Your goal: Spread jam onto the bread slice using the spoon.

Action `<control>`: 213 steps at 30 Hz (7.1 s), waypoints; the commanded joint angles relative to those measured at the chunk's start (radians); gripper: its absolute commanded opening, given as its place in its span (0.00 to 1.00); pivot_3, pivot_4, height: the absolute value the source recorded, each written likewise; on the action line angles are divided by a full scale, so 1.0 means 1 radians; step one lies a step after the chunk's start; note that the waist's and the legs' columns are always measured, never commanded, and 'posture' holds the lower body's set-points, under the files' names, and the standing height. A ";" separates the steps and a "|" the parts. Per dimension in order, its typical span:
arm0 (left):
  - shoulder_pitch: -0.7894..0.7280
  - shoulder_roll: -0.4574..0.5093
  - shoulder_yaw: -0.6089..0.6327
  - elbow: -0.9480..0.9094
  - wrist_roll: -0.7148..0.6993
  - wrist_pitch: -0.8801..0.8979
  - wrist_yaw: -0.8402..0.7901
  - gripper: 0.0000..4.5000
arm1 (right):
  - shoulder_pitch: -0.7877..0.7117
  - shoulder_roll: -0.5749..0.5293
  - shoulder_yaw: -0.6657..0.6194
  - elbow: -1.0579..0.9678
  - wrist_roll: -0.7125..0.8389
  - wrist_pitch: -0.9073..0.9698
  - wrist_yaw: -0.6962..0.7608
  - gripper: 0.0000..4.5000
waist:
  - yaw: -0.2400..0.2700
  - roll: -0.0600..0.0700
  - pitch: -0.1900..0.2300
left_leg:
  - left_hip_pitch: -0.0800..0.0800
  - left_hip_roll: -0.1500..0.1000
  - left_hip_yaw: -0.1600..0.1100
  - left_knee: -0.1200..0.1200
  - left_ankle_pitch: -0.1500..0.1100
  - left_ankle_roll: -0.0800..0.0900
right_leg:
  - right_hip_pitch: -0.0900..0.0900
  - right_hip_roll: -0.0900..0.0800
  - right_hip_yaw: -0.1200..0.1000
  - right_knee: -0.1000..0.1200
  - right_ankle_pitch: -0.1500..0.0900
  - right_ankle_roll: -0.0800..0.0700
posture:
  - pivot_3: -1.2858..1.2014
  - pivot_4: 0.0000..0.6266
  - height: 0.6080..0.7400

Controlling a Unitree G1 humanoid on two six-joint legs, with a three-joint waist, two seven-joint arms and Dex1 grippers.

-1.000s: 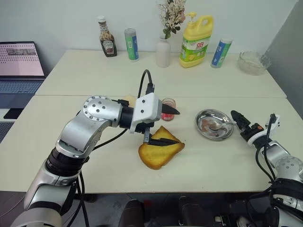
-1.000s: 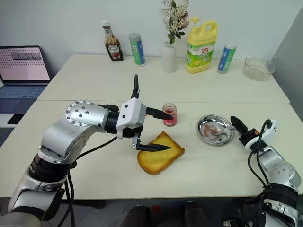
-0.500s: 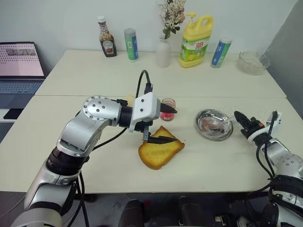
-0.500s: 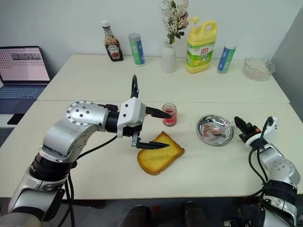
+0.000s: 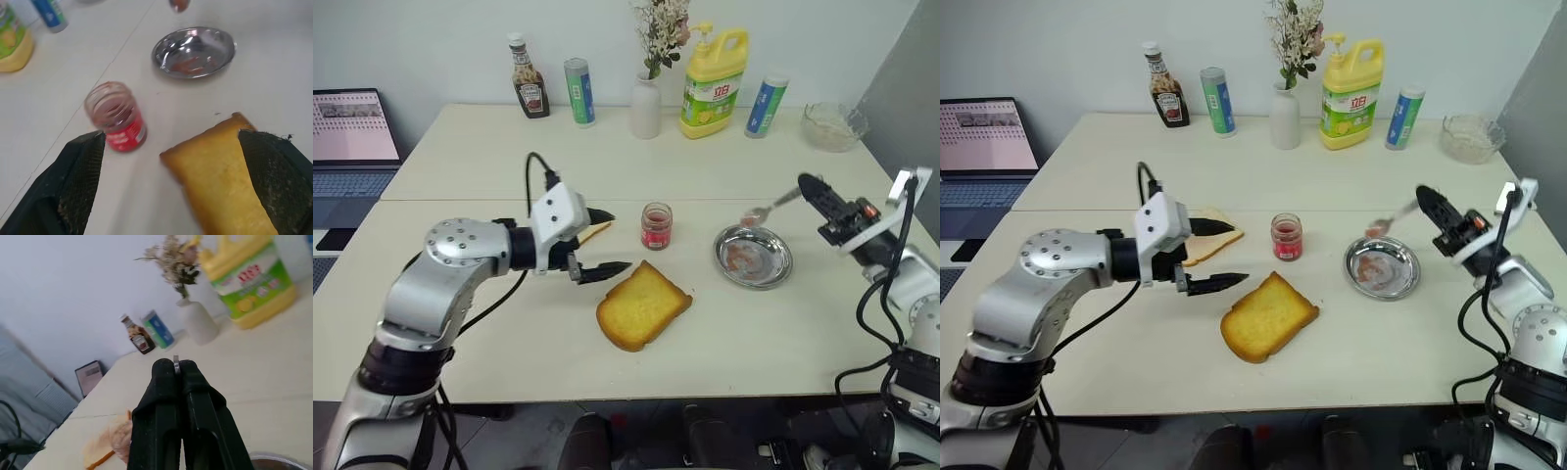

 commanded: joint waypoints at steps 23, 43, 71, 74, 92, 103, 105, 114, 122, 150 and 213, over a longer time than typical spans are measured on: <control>0.114 0.035 0.152 -0.176 -0.164 0.151 0.141 1.00 | -0.386 0.109 0.580 0.391 -0.692 -0.520 0.317 0.01 | 0.010 -0.001 0.000 | -0.007 0.000 -0.001 0.000 0.000 0.000 | -0.007 -0.002 -0.003 0.000 0.002 -0.004 | 0.52 0.24 1.00; 0.111 0.060 0.126 -0.168 -0.171 0.134 0.155 1.00 | -0.325 0.123 0.730 0.421 -0.999 -0.761 0.376 0.01 | 0.010 -0.001 0.000 | -0.007 -0.001 -0.001 0.001 0.000 0.000 | -0.007 -0.002 -0.002 0.000 0.002 -0.004 | 0.52 0.24 1.00; 0.100 0.050 0.073 -0.121 -0.130 0.079 0.155 1.00 | -0.353 0.356 0.432 0.439 -0.710 -0.153 0.166 0.01 | 0.010 -0.001 0.000 | -0.006 -0.001 -0.001 0.001 0.000 0.000 | -0.006 -0.002 -0.003 0.001 0.003 -0.004 | 0.52 0.24 1.00; 0.098 0.051 0.068 -0.118 -0.122 0.074 0.150 1.00 | -0.367 0.375 0.388 0.434 -0.671 -0.111 0.135 0.01 | 0.009 -0.001 0.000 | -0.006 0.000 -0.001 0.000 0.000 0.000 | -0.006 -0.001 -0.003 0.001 0.003 -0.004 | 0.52 0.24 1.00; 0.076 0.049 0.039 -0.089 -0.092 0.047 0.133 1.00 | -0.423 0.411 0.163 0.439 -0.467 0.041 -0.048 0.01 | 0.008 -0.001 0.000 | -0.007 0.000 -0.001 0.000 0.000 0.000 | -0.007 -0.002 -0.003 0.001 0.003 -0.004 | 0.52 0.24 1.00; 0.062 0.047 0.031 -0.073 -0.079 0.036 0.125 1.00 | -0.437 0.397 0.101 0.461 -0.404 0.065 -0.119 0.01 | 0.008 -0.001 0.000 | -0.008 0.000 -0.001 0.000 0.000 0.000 | -0.007 -0.001 -0.002 0.001 0.003 -0.004 | 0.52 0.24 1.00; 0.060 0.047 0.029 -0.072 -0.078 0.035 0.125 1.00 | -0.439 0.395 0.093 0.462 -0.391 0.068 -0.128 0.01 | 0.008 -0.001 0.000 | -0.008 0.000 -0.001 0.000 0.000 0.000 | -0.007 -0.001 -0.002 0.001 0.003 -0.004 | 0.52 0.24 1.00; 0.052 0.044 0.022 -0.069 -0.074 0.032 0.126 1.00 | -0.436 0.389 0.067 0.471 -0.343 0.086 -0.169 0.01 | 0.007 -0.001 0.000 | -0.008 0.000 -0.001 0.000 0.000 0.000 | -0.007 -0.002 -0.002 0.001 0.003 -0.004 | 0.52 0.24 1.00; 0.050 0.046 0.021 -0.067 -0.073 0.033 0.126 1.00 | -0.359 0.335 0.330 0.258 -0.479 -0.049 -0.015 0.01 | 0.005 -0.001 0.000 | -0.009 0.000 -0.001 -0.001 0.000 0.000 | -0.008 -0.001 -0.002 0.001 0.003 -0.004 | 0.52 0.24 1.00; 0.036 0.036 0.012 -0.057 -0.072 0.027 0.127 1.00 | -0.253 0.185 0.733 0.316 -1.026 -0.726 0.227 0.01 | 0.008 -0.001 0.000 | -0.009 0.000 -0.001 0.000 0.000 0.000 | -0.009 -0.001 -0.002 0.001 0.003 -0.004 | 0.52 0.24 1.00; 0.037 0.029 -0.005 -0.041 -0.041 0.008 0.113 1.00 | -0.397 0.511 0.066 0.345 -0.339 0.107 -0.309 0.01 | 0.007 -0.001 0.000 | -0.009 0.000 -0.001 0.000 0.000 0.000 | -0.009 -0.001 -0.002 0.001 0.003 -0.004 | 0.52 0.24 1.00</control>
